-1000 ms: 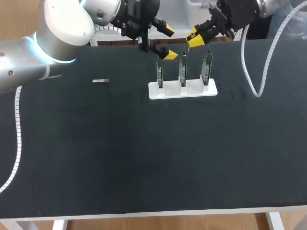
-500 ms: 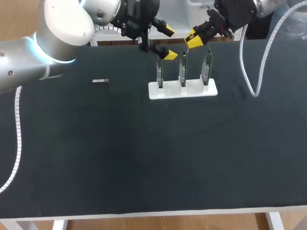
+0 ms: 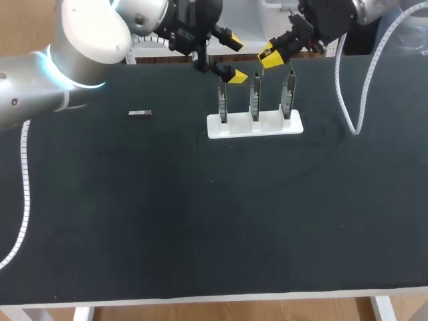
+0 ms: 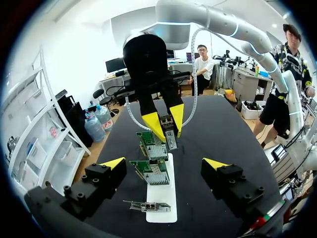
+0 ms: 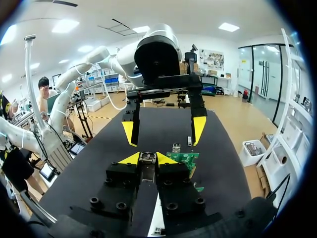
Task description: Pick up the optical module with the left hand, and insert it into the network port with the right hand.
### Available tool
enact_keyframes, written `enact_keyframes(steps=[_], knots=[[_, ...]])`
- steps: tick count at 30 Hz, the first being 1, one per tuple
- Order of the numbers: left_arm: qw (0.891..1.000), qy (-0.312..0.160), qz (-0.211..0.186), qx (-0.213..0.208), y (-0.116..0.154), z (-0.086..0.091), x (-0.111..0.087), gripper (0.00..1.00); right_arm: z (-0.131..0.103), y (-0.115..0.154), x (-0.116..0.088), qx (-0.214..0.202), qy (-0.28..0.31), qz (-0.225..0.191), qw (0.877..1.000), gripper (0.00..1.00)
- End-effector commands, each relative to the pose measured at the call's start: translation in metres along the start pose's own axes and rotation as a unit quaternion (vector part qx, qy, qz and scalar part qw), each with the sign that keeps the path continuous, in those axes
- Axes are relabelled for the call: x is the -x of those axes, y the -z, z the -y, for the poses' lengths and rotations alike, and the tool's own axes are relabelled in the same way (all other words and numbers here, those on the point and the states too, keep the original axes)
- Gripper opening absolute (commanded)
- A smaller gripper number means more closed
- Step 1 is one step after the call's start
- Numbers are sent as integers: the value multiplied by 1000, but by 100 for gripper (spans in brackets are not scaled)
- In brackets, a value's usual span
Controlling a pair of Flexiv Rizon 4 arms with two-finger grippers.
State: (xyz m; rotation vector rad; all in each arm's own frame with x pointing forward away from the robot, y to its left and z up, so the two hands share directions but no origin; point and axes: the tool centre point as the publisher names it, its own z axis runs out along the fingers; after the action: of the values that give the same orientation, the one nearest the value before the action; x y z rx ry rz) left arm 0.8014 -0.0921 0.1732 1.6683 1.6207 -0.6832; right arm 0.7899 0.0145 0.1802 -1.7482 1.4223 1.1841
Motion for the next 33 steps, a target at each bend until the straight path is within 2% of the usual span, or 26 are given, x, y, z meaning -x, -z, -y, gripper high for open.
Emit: enact_keyframes(steps=[1,33], knots=[[1000,1,-2,1,0,1,1,100,8,0,0,9,-3,-1,1000,0],[1000,1,-2,1,0,1,1,100,17,-1,-5,18,-17,-11,1000,0]])
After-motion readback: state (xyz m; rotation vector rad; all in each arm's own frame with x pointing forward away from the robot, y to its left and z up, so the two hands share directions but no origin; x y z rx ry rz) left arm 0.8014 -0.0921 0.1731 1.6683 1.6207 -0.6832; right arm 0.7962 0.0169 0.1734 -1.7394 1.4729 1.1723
